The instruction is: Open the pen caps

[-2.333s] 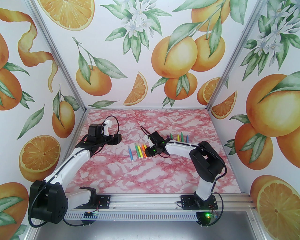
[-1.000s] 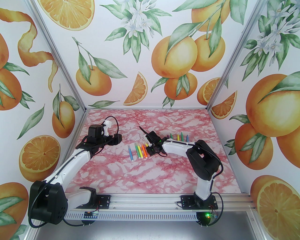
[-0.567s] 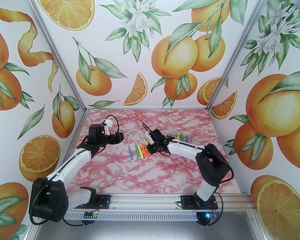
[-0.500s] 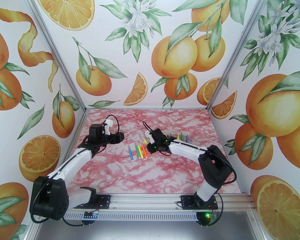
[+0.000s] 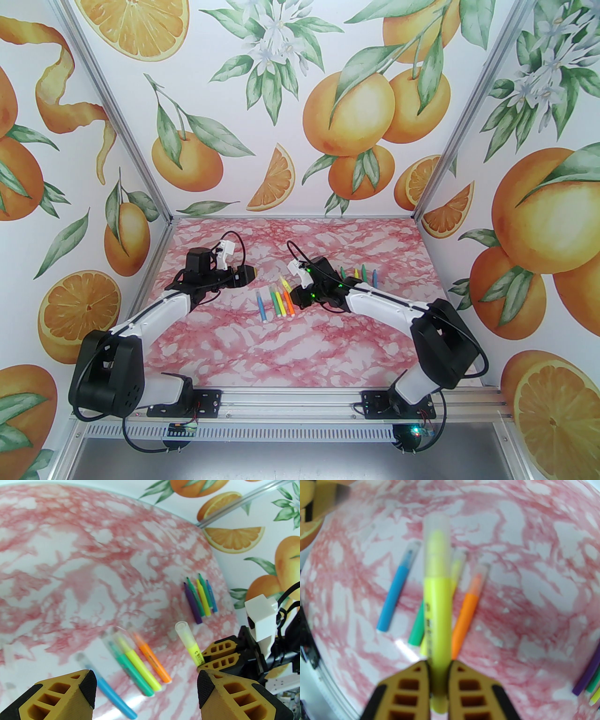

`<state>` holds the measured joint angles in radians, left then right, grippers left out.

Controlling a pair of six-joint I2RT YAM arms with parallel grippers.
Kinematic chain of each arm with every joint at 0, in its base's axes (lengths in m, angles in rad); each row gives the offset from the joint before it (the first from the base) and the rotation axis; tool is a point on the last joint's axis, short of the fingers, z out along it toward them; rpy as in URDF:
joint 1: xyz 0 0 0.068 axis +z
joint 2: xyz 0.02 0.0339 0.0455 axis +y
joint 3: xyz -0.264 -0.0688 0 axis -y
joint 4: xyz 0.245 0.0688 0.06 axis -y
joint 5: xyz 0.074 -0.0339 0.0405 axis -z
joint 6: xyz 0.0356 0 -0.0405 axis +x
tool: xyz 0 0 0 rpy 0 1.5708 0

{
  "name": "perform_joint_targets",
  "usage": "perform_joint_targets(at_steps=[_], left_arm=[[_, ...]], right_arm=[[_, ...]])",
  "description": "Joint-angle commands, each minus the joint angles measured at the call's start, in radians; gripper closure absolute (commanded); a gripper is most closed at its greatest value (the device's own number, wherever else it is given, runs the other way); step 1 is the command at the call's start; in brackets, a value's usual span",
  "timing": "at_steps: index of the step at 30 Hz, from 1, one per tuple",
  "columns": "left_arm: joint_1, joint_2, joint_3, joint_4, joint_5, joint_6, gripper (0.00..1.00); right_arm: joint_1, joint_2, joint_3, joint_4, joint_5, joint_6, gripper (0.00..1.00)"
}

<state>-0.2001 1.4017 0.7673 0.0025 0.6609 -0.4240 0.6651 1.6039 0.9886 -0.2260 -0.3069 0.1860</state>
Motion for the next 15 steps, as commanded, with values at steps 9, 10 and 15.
perform_joint_targets(at_steps=[9,10,15], left_arm=[[-0.092,0.123,0.082,0.114,0.101,-0.07,0.3],[-0.095,0.126,0.086,0.111,0.104,-0.068,0.31],[-0.104,0.134,0.097,0.136,0.126,-0.078,0.31]], right_arm=[[-0.003,-0.08,-0.035,0.074,-0.08,-0.018,1.0],[-0.003,-0.084,-0.037,0.076,-0.083,-0.018,1.0],[-0.003,-0.091,-0.037,0.077,-0.096,-0.019,1.0]])
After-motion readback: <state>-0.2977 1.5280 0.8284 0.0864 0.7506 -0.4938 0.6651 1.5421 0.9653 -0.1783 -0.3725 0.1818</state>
